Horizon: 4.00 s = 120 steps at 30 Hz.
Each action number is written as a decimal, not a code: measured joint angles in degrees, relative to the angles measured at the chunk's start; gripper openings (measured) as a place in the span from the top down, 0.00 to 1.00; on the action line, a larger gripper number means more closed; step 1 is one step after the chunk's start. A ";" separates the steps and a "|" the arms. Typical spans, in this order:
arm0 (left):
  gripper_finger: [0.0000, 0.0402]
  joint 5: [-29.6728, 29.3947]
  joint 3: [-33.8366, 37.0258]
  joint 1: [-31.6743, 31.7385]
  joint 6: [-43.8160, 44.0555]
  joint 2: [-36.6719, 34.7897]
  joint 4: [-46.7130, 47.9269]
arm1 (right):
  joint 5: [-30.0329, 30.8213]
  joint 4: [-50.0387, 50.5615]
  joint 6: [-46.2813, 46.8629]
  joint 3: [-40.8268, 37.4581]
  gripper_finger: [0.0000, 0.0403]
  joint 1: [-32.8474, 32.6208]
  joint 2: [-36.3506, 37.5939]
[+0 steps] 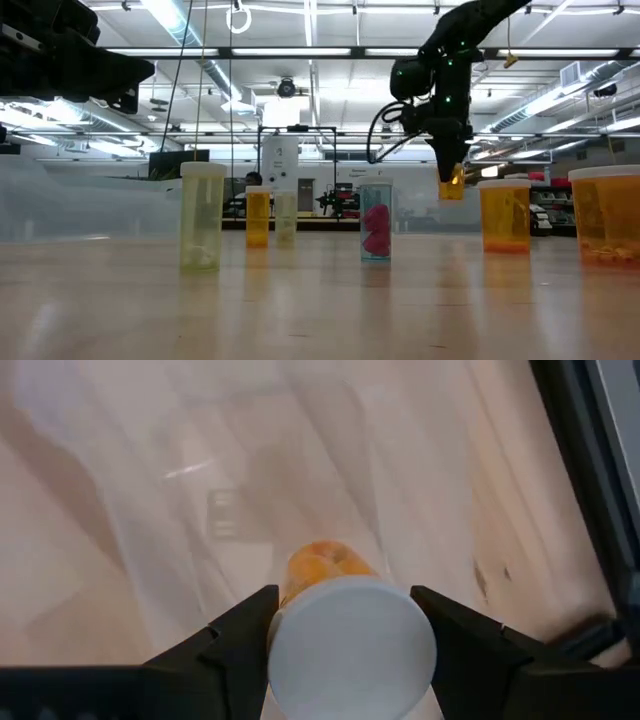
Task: Pick and place medicine bottles into bin by pill shape (circle, oval)
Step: Put the big orange pill bottle into the right transparent bin
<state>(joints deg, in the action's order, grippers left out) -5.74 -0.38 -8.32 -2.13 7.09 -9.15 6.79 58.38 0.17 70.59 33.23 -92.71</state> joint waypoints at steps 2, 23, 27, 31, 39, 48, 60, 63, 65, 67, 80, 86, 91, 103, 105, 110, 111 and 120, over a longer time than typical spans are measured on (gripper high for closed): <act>0.94 0.00 0.00 0.01 0.02 0.00 0.00 | 0.00 0.11 1.45 -1.14 0.43 1.01 0.01; 0.93 -0.01 0.00 0.02 0.01 0.02 0.00 | 3.38 -2.91 3.11 -9.10 0.35 2.17 0.03; 0.91 0.00 0.00 0.00 0.02 0.00 0.00 | 4.73 -2.64 3.01 -8.95 0.33 2.08 0.03; 0.91 -0.01 0.00 0.02 0.01 0.02 0.00 | 4.76 -2.16 2.66 -6.90 0.33 1.07 0.28; 0.93 0.00 0.00 0.02 0.01 0.02 0.01 | 4.79 -1.48 2.21 -1.61 0.33 -3.45 0.31; 0.91 -0.01 0.00 0.01 0.01 0.00 0.01 | 1.98 -1.48 2.14 1.35 0.33 -11.26 0.31; 0.93 0.00 0.00 0.01 0.01 0.01 0.02 | -5.45 -3.70 3.55 1.83 0.34 -22.87 0.31; 0.92 0.00 0.00 0.02 0.02 0.00 0.00 | -5.81 -5.01 4.78 1.83 0.34 -26.32 0.31; 0.92 0.00 0.00 0.00 0.00 0.02 0.00 | -5.81 -6.02 5.74 1.83 0.34 -28.59 0.31; 0.91 0.00 0.00 0.01 0.00 0.01 0.01 | -5.81 -6.57 6.62 1.83 0.34 -30.65 0.31; 0.94 -0.01 0.00 0.02 0.00 0.01 0.00 | -5.46 -9.83 13.78 -1.78 0.34 -41.44 0.33; 0.91 0.00 0.00 0.01 0.01 0.00 0.00 | -3.40 -12.03 14.53 -4.28 0.33 -44.64 0.31; 0.91 -0.01 0.00 0.01 0.00 0.02 0.00 | -3.32 -11.84 15.96 -4.51 0.27 -44.83 0.31; 0.93 -0.02 0.00 0.02 0.02 0.00 0.00 | -3.37 -16.45 17.42 -9.88 0.23 -45.06 0.31; 0.92 -0.02 0.00 0.02 0.02 0.02 0.02 | -3.36 -16.93 17.84 -11.00 0.23 -45.04 0.31; 0.91 0.00 0.00 0.01 0.02 0.00 0.00 | -3.37 -16.75 18.96 -12.94 0.24 -45.04 0.31; 0.91 -0.02 0.00 0.02 0.02 0.02 0.00 | -3.37 -16.63 19.13 -13.03 0.24 -45.04 0.31; 0.93 -0.01 0.00 0.02 0.02 0.00 0.00 | -3.39 -16.29 19.36 -13.03 0.39 -45.04 0.31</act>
<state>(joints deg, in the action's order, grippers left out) -5.75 -0.38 -8.29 -2.11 7.09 -9.15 3.40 42.08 19.53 57.56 -11.81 -92.40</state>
